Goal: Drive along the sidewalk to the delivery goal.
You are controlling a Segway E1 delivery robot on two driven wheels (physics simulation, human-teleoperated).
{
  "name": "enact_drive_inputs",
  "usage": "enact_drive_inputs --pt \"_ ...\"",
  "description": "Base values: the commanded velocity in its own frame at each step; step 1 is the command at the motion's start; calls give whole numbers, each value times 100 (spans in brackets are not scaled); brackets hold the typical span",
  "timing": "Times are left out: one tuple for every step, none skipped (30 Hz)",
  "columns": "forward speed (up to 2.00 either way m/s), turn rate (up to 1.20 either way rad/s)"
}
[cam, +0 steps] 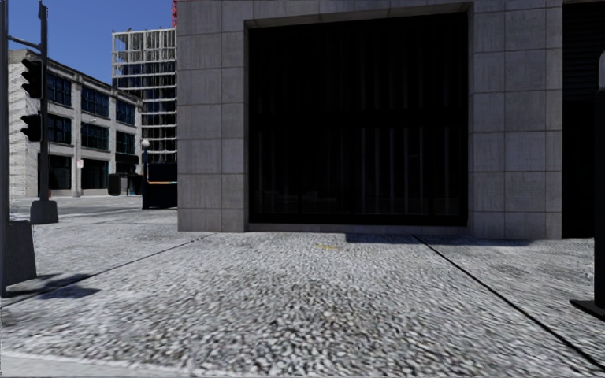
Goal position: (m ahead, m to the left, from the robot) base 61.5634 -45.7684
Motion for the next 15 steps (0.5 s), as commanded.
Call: enact_drive_inputs --pt "135 -51" --pt "135 -52" --pt "135 -57" --pt "135 -57" --pt "135 -59" --pt "134 -59" --pt "134 -59" --pt "133 -59" --pt "133 -59" --pt "133 -59" --pt "133 -59" --pt "133 -59" --pt "133 -59" --pt "132 -59" --pt "132 -59"
